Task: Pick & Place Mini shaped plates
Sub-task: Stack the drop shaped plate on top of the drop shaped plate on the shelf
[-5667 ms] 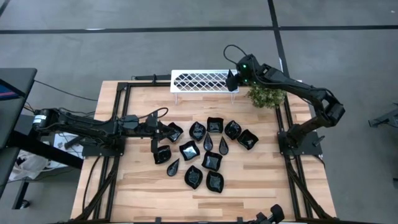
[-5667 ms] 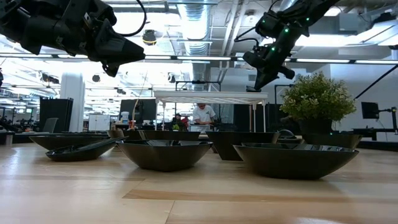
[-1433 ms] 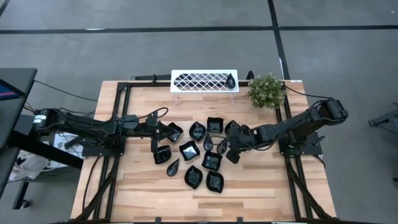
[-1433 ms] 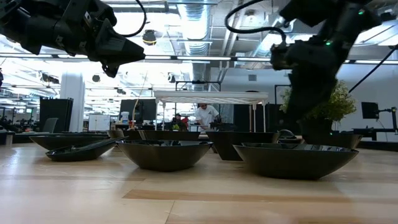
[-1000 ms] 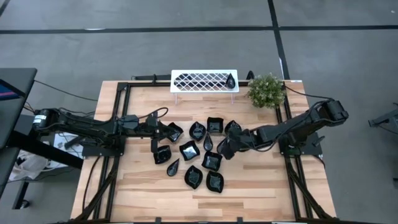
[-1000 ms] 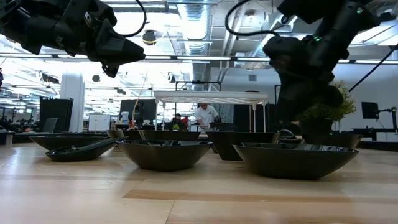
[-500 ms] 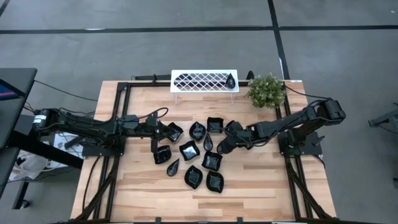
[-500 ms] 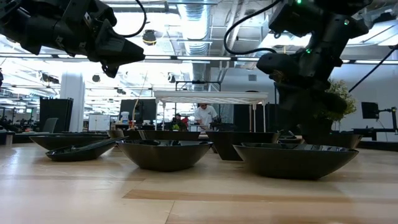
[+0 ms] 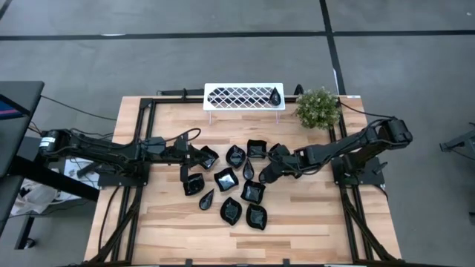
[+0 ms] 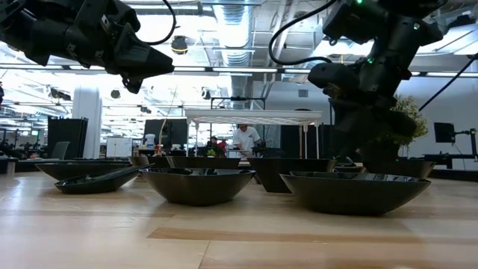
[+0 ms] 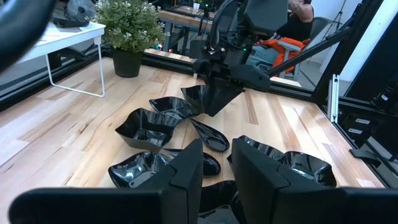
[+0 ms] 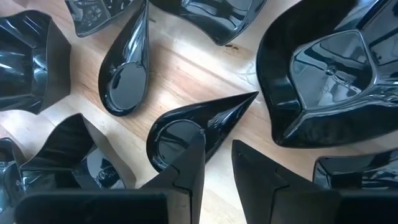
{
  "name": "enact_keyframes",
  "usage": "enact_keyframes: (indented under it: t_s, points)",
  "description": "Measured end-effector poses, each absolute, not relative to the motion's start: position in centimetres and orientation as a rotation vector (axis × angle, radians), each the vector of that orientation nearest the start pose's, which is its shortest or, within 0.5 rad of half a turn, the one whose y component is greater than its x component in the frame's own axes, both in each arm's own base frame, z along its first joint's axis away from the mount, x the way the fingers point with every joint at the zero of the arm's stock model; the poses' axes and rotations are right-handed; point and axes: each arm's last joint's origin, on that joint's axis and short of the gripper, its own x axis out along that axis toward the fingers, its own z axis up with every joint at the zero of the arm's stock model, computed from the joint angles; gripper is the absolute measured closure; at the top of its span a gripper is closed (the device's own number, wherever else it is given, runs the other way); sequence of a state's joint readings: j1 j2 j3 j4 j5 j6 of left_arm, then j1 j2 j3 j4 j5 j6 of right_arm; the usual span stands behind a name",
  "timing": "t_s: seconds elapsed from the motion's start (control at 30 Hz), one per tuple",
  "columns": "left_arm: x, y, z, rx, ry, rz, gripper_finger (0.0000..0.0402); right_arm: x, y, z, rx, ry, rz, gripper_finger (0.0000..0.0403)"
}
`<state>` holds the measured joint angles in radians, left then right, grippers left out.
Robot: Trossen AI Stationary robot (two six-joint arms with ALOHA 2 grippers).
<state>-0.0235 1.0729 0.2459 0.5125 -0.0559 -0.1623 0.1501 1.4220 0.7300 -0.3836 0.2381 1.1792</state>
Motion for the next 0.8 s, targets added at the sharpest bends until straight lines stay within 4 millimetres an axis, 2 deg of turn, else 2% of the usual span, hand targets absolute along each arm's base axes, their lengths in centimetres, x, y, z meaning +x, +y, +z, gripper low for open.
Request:
enact_keyframes:
  t_s: [0.3,0.63,0.8]
  points:
    - [19.59,-0.3,16.59,-0.159,0.311,0.059,0.0314,25.16,3.13,17.01,0.756,0.894,-0.614,0.0326]
    - [19.58,-0.3,16.58,-0.159,0.311,0.059,0.0314,25.13,3.19,16.99,0.914,0.866,-0.681,0.0324]
    - [19.57,-0.31,16.56,-0.159,0.314,0.059,0.0314,25.27,3.22,16.9,0.939,0.858,-0.687,0.0306]
